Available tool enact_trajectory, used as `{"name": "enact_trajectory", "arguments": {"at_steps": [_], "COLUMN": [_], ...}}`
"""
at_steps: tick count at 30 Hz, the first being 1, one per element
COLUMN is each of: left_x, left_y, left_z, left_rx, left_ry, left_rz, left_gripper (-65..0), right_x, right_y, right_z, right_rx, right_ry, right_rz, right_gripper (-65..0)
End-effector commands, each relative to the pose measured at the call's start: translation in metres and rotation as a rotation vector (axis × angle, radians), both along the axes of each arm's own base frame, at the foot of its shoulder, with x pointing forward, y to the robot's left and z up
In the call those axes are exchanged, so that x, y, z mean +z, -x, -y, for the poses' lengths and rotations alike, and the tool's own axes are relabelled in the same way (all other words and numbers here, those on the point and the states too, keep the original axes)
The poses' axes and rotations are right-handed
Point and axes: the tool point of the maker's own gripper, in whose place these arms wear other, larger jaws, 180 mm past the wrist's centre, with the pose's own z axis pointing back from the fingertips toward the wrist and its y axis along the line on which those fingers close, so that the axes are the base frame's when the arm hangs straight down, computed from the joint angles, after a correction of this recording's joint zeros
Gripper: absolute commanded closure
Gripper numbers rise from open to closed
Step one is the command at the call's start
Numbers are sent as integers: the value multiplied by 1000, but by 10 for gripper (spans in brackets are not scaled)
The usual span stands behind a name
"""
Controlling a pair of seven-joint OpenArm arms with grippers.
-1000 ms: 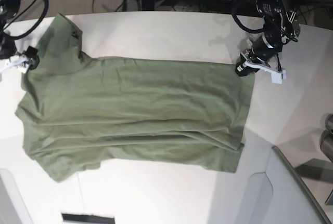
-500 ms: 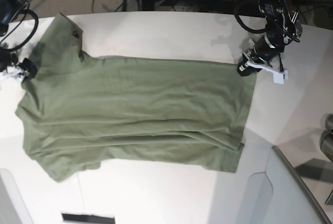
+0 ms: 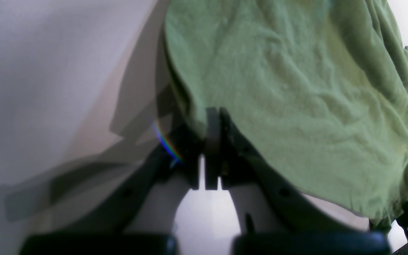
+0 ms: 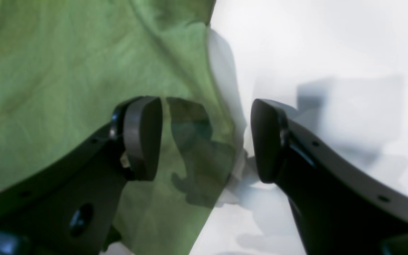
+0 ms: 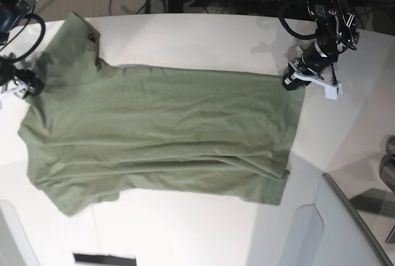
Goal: Layout the t-shirt on the table in an organized manner, then fold the t-shirt properly
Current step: 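Pull the shoulder corners apart with both grippers to stretch the shirt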
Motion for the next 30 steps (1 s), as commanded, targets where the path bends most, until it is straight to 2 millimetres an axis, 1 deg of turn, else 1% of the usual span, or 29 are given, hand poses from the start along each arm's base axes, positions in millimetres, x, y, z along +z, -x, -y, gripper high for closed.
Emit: {"name": "enact_trajectory", "arguments": {"at_steps": [1, 4, 7, 8, 9, 11, 13, 14, 15, 16, 18, 20, 21, 22, 25, 27, 29, 30], "left_x": [-2, -3, -3, -2, -2, -2, -2, -2, -2, -2, -1, 7, 13, 17, 32, 37, 39, 43], "left_y": [5, 5, 5, 5, 5, 5, 5, 5, 4, 5, 6, 3, 2, 5, 7, 9, 13, 12], "left_z": [-5, -5, -5, -5, -5, -5, -5, -5, -5, -5, -6, -9, -11, -14, -18, -16, -16, -16], "left_rx": [-12, -11, -11, -12, -12, -12, -12, -12, -12, -12, -12, -19, -24, -29, -46, -74, -92, -95], "left_ry": [-28, -26, -26, -27, -27, -27, -27, -27, -28, -28, -32, -55, -71, -88, -133, -142, -148, -157], "left_rz": [-33, -33, -33, -32, -32, -32, -32, -32, -31, -32, -33, -13, 0, 4, 31, 16, 0, 10], "left_gripper": [0, 0, 0, 0, 0, 0, 0, 0, 0, 0, 0, 0, 0, 0, 0, 0, 0, 0], "right_x": [1, 1, 0, -2, -3, -5, -7, -8, -8, -8, -5, 5, 9, 12, 24, 28, 27, 27], "right_y": [9, 14, 14, 14, 14, 14, 16, 19, 20, 22, 24, 23, 27, 30, 32, 34, 39, 41], "right_z": [7, 9, 7, 3, -1, -6, -9, -10, -10, -11, -10, -4, -2, 0, 5, 6, 5, 5], "right_rx": [13, 15, 21, 21, 24, 25, 30, 31, 35, 40, 50, 66, 79, 89, 107, 113, 119, 122], "right_ry": [21, 29, 27, 20, 12, 2, -6, -11, -16, -19, -16, 17, 32, 42, 79, 86, 77, 73], "right_rz": [-45, -52, -56, -56, -57, -58, -71, -86, -96, -107, -120, -118, -133, -146, -155, -166, -192, -205], "right_gripper": [-366, -365, -363, -357, -332, -219, -54, 0, 0, -15, 0, 0, 0, 0, 0, 0, 0, 0]}}
